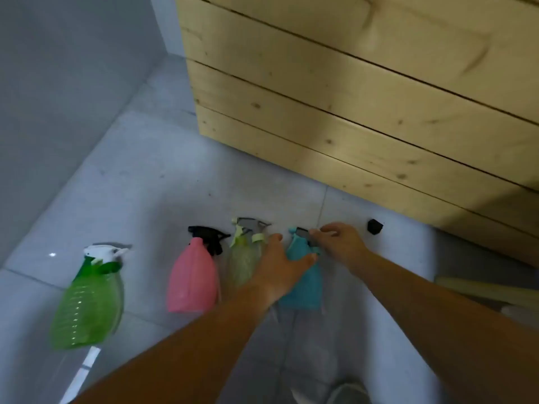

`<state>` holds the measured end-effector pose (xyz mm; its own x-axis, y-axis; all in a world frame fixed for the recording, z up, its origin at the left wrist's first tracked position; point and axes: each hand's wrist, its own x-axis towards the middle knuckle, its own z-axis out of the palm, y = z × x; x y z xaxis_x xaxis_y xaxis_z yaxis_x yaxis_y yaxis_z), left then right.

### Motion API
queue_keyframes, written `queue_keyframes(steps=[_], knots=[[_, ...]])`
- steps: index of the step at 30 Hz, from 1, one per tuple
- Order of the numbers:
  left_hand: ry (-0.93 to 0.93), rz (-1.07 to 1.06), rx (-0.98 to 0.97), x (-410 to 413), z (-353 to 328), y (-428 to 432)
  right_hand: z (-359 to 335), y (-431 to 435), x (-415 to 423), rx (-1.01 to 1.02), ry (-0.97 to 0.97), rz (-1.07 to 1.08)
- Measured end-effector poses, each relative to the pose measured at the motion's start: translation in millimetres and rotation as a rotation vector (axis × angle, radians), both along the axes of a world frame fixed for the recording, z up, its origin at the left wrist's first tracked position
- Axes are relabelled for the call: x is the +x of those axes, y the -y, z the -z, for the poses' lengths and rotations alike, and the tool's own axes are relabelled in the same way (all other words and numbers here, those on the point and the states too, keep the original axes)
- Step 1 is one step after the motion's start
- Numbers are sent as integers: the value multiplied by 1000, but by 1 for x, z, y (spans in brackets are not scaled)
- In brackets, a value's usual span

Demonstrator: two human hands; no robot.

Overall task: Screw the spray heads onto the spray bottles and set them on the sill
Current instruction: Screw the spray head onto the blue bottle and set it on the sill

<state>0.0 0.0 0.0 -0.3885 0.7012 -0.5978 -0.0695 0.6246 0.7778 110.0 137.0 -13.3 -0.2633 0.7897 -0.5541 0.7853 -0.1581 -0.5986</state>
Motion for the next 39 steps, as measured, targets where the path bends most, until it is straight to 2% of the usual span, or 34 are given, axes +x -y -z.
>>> queue_keyframes(steps=[5, 11, 25, 31, 36, 39], knots=[[-2, 15, -43, 12, 9, -4, 11, -7, -6, 26, 6, 24], [-109, 36, -88, 17, 16, -3, 15, -11, -4, -19, -2, 30], [54, -54, 29, 38, -8, 0, -22, -20, 15, -286, -213, 35], [80, -123, 129, 15, -70, 12, -96, -22, -7, -145, -323, 48], [57, -147, 265, -15, -151, 52, -203, 1, -47, 22, -471, -24], [-46, -114, 369, -35, -207, 90, -279, 32, -69, 83, -614, -21]])
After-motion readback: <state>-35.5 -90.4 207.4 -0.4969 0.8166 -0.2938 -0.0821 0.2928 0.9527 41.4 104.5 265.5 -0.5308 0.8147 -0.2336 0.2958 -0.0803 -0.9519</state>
